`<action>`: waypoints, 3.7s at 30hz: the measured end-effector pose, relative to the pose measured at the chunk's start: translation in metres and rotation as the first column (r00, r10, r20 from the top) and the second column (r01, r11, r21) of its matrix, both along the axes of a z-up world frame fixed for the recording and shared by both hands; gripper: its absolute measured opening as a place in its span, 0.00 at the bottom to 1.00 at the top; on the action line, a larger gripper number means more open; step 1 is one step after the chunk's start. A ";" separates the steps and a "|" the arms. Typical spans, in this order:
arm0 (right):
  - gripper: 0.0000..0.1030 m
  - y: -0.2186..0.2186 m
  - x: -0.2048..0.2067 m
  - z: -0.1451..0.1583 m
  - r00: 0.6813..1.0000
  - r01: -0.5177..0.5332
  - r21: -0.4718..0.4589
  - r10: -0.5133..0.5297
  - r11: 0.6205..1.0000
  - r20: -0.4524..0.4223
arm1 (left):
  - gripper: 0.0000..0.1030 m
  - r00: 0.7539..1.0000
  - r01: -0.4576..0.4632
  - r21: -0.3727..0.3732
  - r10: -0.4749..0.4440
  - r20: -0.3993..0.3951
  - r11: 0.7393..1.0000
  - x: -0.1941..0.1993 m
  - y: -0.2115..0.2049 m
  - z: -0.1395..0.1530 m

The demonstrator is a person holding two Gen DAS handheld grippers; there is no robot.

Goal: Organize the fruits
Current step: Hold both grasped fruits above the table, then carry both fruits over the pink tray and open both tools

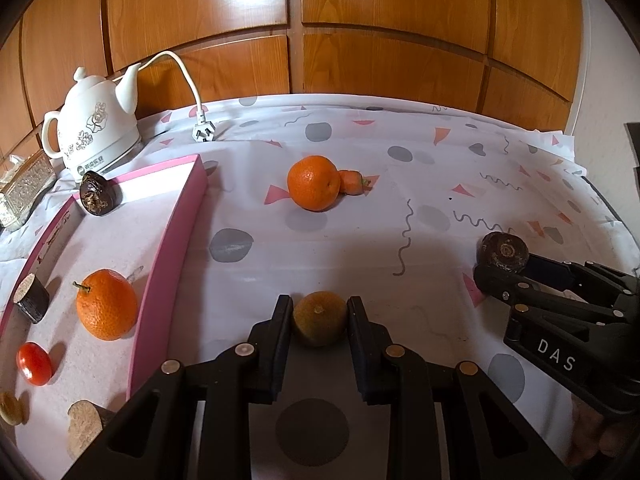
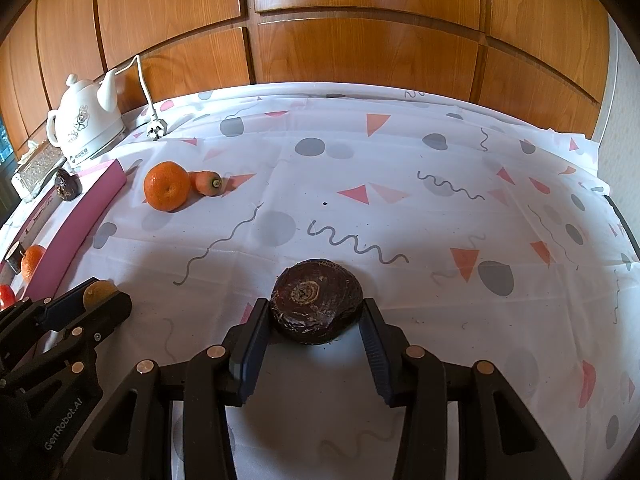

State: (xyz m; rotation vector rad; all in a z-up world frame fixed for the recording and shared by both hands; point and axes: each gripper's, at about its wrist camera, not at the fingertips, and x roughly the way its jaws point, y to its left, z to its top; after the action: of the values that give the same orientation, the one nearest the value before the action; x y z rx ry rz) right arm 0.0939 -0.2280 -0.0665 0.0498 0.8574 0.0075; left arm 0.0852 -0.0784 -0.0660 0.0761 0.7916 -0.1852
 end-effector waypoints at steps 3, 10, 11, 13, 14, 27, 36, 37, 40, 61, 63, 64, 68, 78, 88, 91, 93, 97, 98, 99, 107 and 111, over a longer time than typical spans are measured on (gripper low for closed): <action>0.45 0.000 0.000 0.000 1.000 0.000 0.000 0.000 1.000 0.000 | 0.27 1.000 0.001 -0.005 -0.001 -0.002 1.000 0.000 0.001 0.001; 0.45 0.000 0.000 0.001 1.000 0.000 -0.006 0.000 1.000 0.001 | 0.26 1.000 0.001 -0.012 -0.001 -0.009 1.000 0.000 0.002 0.004; 0.45 0.000 0.000 0.001 1.000 0.000 -0.007 0.000 1.000 0.001 | 0.26 1.000 0.000 -0.015 0.000 -0.011 1.000 -0.001 0.002 0.005; 0.45 0.001 -0.001 0.001 1.000 0.000 -0.011 0.000 1.000 0.000 | 0.26 1.000 -0.001 -0.017 0.000 -0.012 1.000 -0.002 0.003 0.005; 0.45 0.001 -0.001 0.001 1.000 0.001 -0.011 -0.001 1.000 0.000 | 0.26 1.000 -0.001 -0.015 0.001 -0.010 1.000 -0.003 0.003 0.005; 0.44 0.005 0.000 0.001 1.000 0.001 -0.040 -0.001 0.999 -0.009 | 0.26 1.000 0.004 -0.062 -0.005 -0.017 0.998 -0.026 0.008 0.013; 0.44 0.007 -0.002 0.004 1.000 -0.007 -0.043 0.006 0.999 -0.024 | 0.26 1.000 0.018 -0.116 -0.016 0.015 0.993 -0.045 0.021 0.038; 0.44 0.008 -0.003 0.004 1.000 -0.008 -0.044 0.006 0.999 -0.024 | 0.26 1.000 0.012 -0.126 -0.010 0.013 0.992 -0.045 0.024 0.041; 0.44 0.011 -0.005 0.006 0.999 -0.017 -0.024 0.017 1.000 -0.030 | 0.26 1.000 -0.004 -0.138 0.006 0.015 0.990 -0.047 0.032 0.046; 0.44 0.111 -0.023 0.058 0.920 -0.392 0.173 0.388 0.903 0.058 | 0.27 0.951 -0.298 -0.216 0.308 0.014 0.930 -0.037 0.160 0.073; 0.44 0.122 -0.023 0.062 0.906 -0.423 0.183 0.420 0.887 0.061 | 0.27 0.946 -0.315 -0.221 0.325 0.009 0.923 -0.037 0.169 0.072; 0.44 0.129 -0.023 0.063 0.897 -0.442 0.186 0.438 0.878 0.063 | 0.27 0.943 -0.322 -0.224 0.332 0.007 0.920 -0.038 0.173 0.072; 0.44 0.153 -0.023 0.067 0.863 -0.503 0.202 0.501 0.840 0.065 | 0.27 0.939 -0.336 -0.221 0.344 -0.002 0.916 -0.031 0.185 0.073; 0.44 0.196 -0.014 0.065 0.825 -0.559 0.212 0.564 0.801 0.046 | 0.27 0.931 -0.355 -0.242 0.366 -0.002 0.903 -0.006 0.208 0.083; 0.44 0.216 -0.006 0.055 0.826 -0.553 0.215 0.563 0.805 0.017 | 0.45 0.919 -0.383 -0.231 0.395 0.003 0.894 0.002 0.212 0.082; 0.45 0.221 -0.005 0.051 0.832 -0.546 0.208 0.555 0.812 0.015 | 0.48 0.913 -0.398 -0.241 0.409 -0.005 0.885 -0.001 0.214 0.080; 0.50 0.222 -0.006 0.049 0.834 -0.541 0.210 0.551 0.814 0.013 | 0.48 0.911 -0.404 -0.236 0.413 -0.012 0.884 -0.003 0.214 0.077; 0.52 0.219 -0.009 0.048 0.839 -0.534 0.212 0.544 0.819 0.015 | 0.48 0.907 -0.413 -0.226 0.420 -0.019 0.882 -0.008 0.212 0.074; 0.52 0.217 -0.010 0.048 0.841 -0.530 0.214 0.540 0.820 0.014 | 0.48 0.907 -0.415 -0.223 0.422 -0.022 0.882 -0.009 0.212 0.073; 0.52 0.216 -0.010 0.049 0.843 -0.527 0.216 0.537 0.822 0.015 | 0.48 0.906 -0.417 -0.221 0.423 -0.023 0.881 -0.010 0.211 0.072; 0.52 0.204 -0.017 0.054 0.864 -0.499 0.205 0.501 0.842 0.043 | 0.48 0.908 -0.414 -0.214 0.418 -0.031 0.885 -0.019 0.204 0.069; 0.52 0.197 -0.019 0.058 0.875 -0.482 0.196 0.481 0.854 0.057 | 0.48 0.911 -0.407 -0.211 0.411 -0.027 0.889 -0.023 0.199 0.071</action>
State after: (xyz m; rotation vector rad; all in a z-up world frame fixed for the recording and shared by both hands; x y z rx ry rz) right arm 0.0747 -0.0306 -0.0089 0.0268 0.8428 0.5711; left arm 0.0621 0.1205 0.0046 -0.2921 0.7484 0.1335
